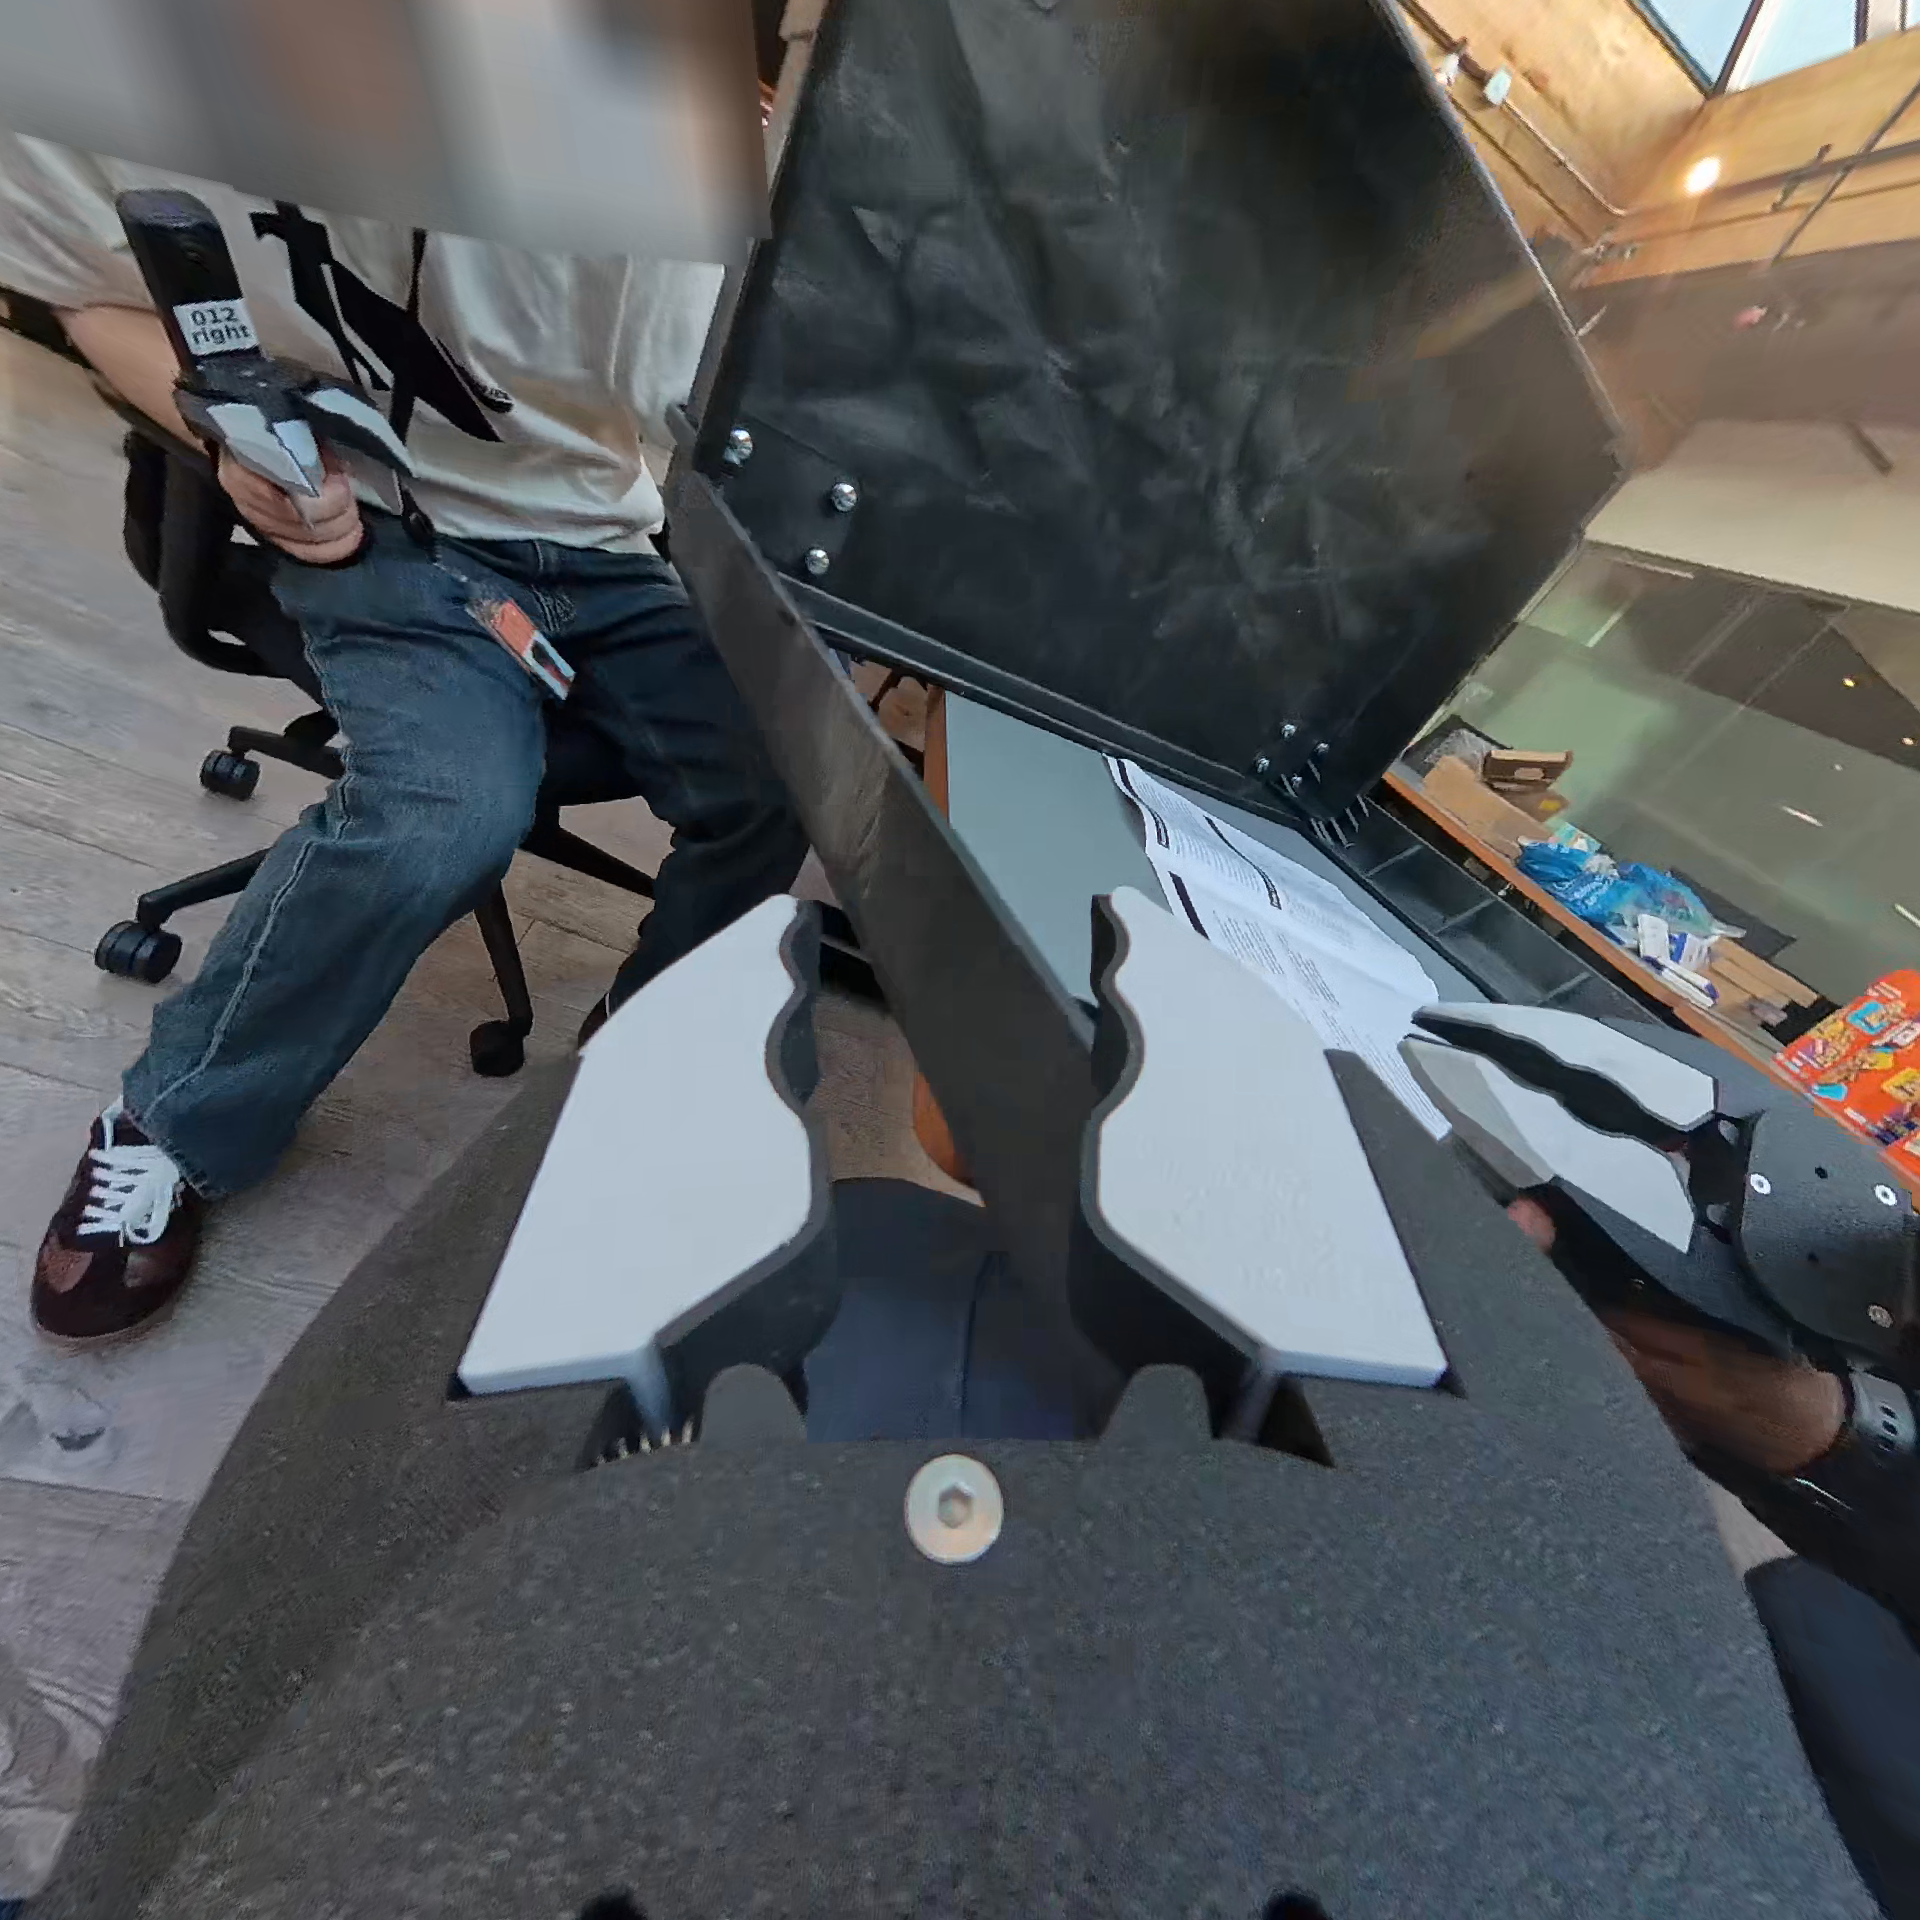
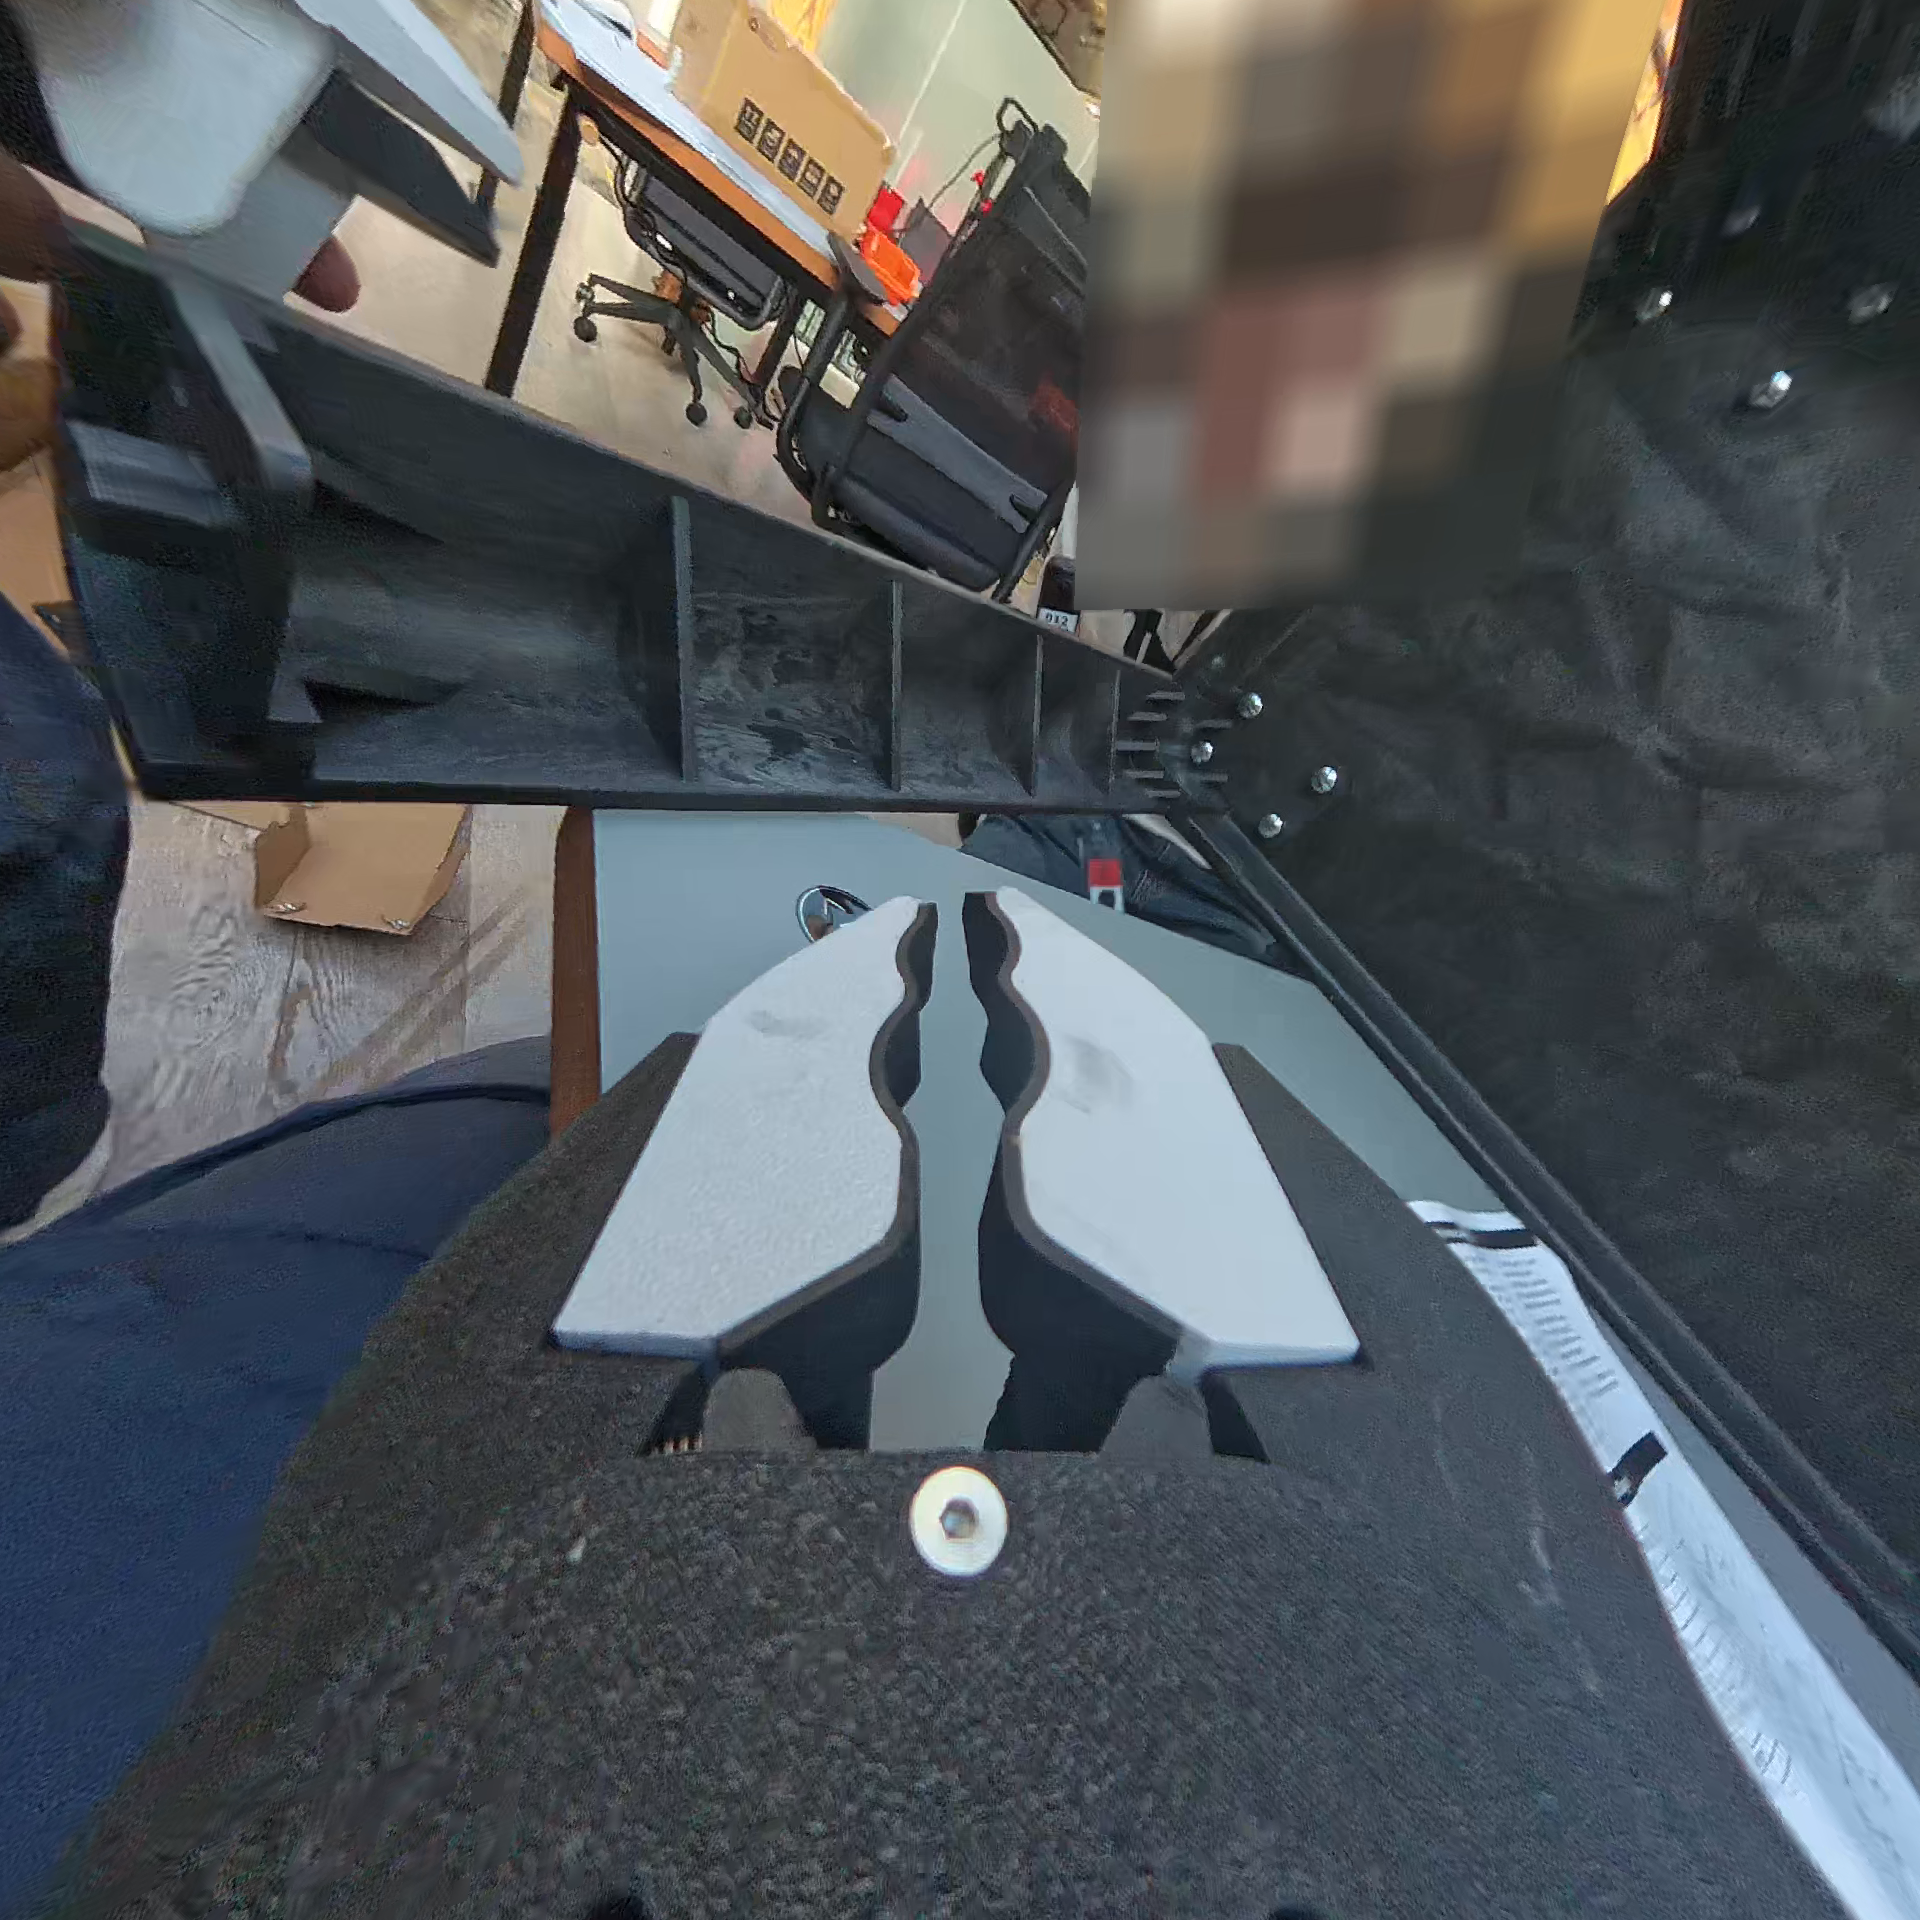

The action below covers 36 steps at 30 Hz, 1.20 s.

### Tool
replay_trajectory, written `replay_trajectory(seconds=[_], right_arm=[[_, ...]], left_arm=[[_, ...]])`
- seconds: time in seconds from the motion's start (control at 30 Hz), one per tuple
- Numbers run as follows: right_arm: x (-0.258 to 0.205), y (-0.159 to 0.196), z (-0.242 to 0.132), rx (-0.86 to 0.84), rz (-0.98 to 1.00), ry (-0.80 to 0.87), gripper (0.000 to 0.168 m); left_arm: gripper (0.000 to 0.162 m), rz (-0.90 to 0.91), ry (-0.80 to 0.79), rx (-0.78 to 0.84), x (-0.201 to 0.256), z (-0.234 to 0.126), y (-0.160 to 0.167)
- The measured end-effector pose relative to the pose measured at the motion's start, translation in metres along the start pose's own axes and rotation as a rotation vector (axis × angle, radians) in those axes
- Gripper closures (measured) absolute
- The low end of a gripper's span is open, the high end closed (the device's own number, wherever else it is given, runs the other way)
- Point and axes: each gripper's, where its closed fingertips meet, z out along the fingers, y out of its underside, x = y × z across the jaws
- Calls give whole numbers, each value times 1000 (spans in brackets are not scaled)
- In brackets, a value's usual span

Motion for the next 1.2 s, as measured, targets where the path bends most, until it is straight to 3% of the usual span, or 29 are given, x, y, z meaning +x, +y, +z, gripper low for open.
replay_trajectory(seconds=[0.13, 0.3, 0.5, 0.9, 1.2], right_arm=[[-12, 2, 4, -7, -115, -15, 163], [-9, -1, 2, 18, -80, -21, 163], [-14, -3, 0, 42, -111, -33, 163], [-26, 0, 0, 24, -237, -19, 165], [-50, 9, 5, -15, -465, -44, 168]], left_arm=[[111, -85, -23, -64, -9, -25, 66], [114, -70, -92, -123, -2, -62, 161], [113, -54, -189, -245, 13, -118, 226], [112, -236, -310, -231, 18, -185, 253], [112, -332, -285, -146, 37, -182, 241]])
